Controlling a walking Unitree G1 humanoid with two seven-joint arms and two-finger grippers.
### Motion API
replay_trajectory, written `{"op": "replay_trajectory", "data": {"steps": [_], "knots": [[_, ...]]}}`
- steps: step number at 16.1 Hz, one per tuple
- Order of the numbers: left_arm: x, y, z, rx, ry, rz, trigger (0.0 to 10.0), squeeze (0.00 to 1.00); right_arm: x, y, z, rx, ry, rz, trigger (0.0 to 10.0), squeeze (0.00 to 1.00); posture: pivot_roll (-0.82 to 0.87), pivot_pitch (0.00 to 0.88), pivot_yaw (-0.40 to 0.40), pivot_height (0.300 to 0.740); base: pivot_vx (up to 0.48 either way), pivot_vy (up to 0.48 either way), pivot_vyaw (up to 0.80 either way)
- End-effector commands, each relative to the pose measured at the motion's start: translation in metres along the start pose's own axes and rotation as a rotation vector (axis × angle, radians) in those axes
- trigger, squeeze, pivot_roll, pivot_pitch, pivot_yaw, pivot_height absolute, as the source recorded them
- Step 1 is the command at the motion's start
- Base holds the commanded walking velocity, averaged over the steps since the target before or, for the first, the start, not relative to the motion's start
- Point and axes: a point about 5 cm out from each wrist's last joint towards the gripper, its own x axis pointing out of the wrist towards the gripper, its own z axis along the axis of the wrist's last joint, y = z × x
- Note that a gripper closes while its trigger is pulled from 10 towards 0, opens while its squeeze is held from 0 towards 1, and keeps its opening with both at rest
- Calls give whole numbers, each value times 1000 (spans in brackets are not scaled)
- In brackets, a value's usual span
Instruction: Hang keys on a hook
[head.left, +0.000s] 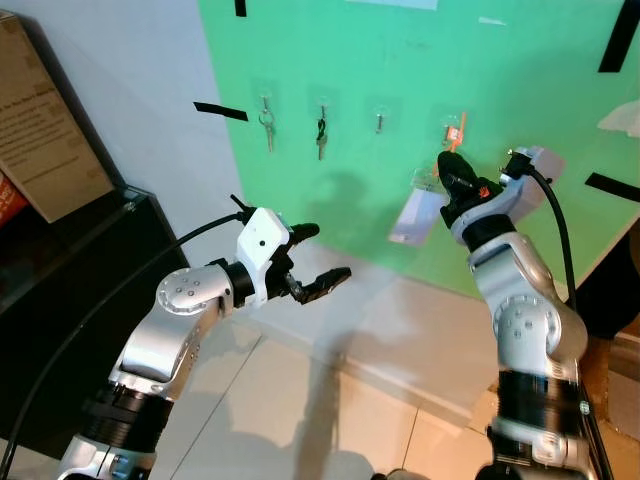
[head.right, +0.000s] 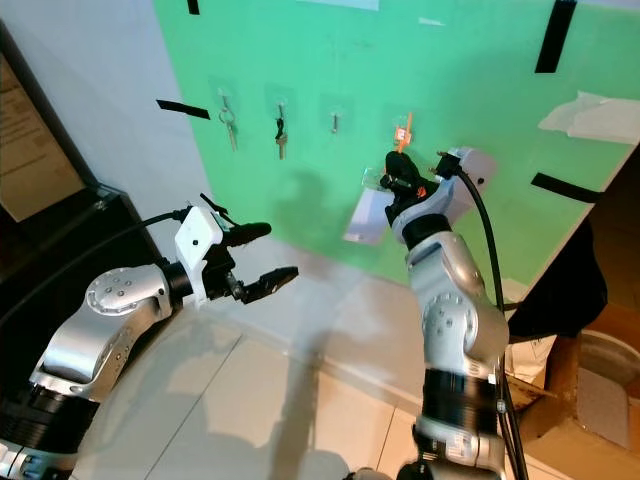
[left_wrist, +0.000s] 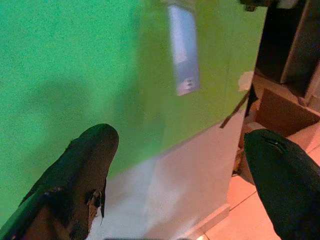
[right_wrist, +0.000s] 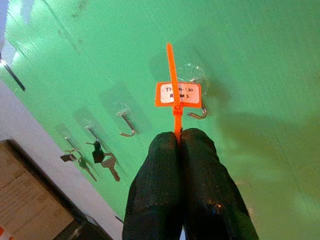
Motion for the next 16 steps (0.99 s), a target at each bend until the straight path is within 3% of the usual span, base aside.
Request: {"op": "replay_trajectory", "data": {"steps": [1, 5, 10, 16], "knots": [[-2, 2, 2, 5, 9, -8, 10000, 0, 7, 7, 5, 29, -5, 64, 10000, 0, -71, 0, 59, 740, 0, 0, 0], [-3, 3, 2, 0, 8, 1, 10000, 0, 20, 10, 10, 97, -17, 117, 10000, 0, -57, 0, 43, 740, 0, 0, 0], [-7, 2, 1, -1, 14, 8, 10000, 0, 38, -4, 21, 100, -98, 33, 10000, 0, -47, 0, 39, 740, 0, 0, 0], [-7, 1, 6, -19, -24, -20, 10000, 0, 30, -22, 26, 107, -138, -24, 10000, 0, -51, 0, 47, 740, 0, 0, 0]]}}
